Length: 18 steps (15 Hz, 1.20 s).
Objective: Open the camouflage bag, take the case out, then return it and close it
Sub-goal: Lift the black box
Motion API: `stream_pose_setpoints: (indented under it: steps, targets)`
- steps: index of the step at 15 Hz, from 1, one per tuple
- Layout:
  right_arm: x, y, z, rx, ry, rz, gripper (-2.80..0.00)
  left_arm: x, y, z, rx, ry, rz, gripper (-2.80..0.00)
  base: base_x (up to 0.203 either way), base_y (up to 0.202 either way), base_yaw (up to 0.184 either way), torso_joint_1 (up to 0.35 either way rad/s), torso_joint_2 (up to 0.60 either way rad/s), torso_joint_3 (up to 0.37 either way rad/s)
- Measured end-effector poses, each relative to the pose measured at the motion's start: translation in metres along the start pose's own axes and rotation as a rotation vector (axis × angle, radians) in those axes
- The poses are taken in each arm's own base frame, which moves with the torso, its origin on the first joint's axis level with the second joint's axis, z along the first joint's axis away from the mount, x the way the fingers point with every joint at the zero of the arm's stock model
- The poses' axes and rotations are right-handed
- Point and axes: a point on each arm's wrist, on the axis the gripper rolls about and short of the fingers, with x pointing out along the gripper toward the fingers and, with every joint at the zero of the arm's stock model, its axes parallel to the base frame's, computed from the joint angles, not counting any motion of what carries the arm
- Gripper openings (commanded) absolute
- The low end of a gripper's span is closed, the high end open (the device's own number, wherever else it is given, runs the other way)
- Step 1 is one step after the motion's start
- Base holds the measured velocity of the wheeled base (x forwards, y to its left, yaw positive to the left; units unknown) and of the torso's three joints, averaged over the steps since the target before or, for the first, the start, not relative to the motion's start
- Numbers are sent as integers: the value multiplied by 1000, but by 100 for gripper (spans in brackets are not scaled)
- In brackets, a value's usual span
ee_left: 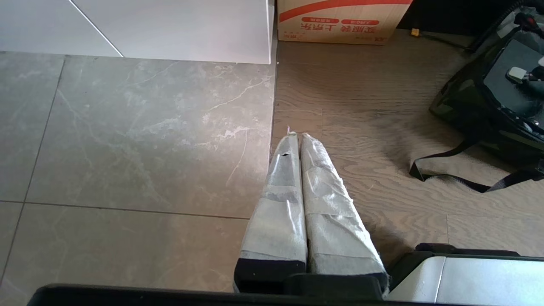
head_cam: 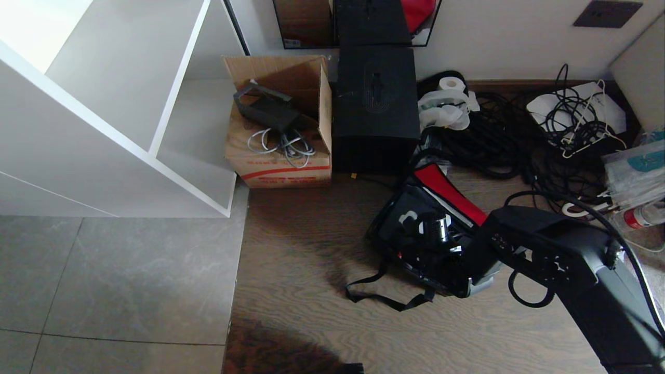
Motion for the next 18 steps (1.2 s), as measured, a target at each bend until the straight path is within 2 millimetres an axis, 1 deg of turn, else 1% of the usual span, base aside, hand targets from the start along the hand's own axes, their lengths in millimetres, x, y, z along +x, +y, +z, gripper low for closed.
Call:
stream_pose_setpoints:
  steps: [3,6,8,10,12,15,18]
  targets:
    - [-3,-3,-2,-8,5,14,-280,0,0,0,0,0,0,-280,0,0,0,0,0,0]
    - [-12,-21,4,-31,4,43,-280,0,0,0,0,0,0,-280,0,0,0,0,0,0]
    - [-21,-35,5,-58,-8,94,-280,0,0,0,0,0,0,-280,0,0,0,0,0,0]
    - [-32,-43,0,-93,-11,155,-280,0,0,0,0,0,0,-280,0,0,0,0,0,0]
    - [-39,-46,0,-74,-19,168,-280,0,0,0,0,0,0,-280,0,0,0,0,0,0]
    - [-38,-37,-1,-57,-18,181,-280,0,0,0,0,0,0,-280,0,0,0,0,0,0]
    - [-32,-15,-10,-36,12,205,-280,0,0,0,0,0,0,-280,0,0,0,0,0,0]
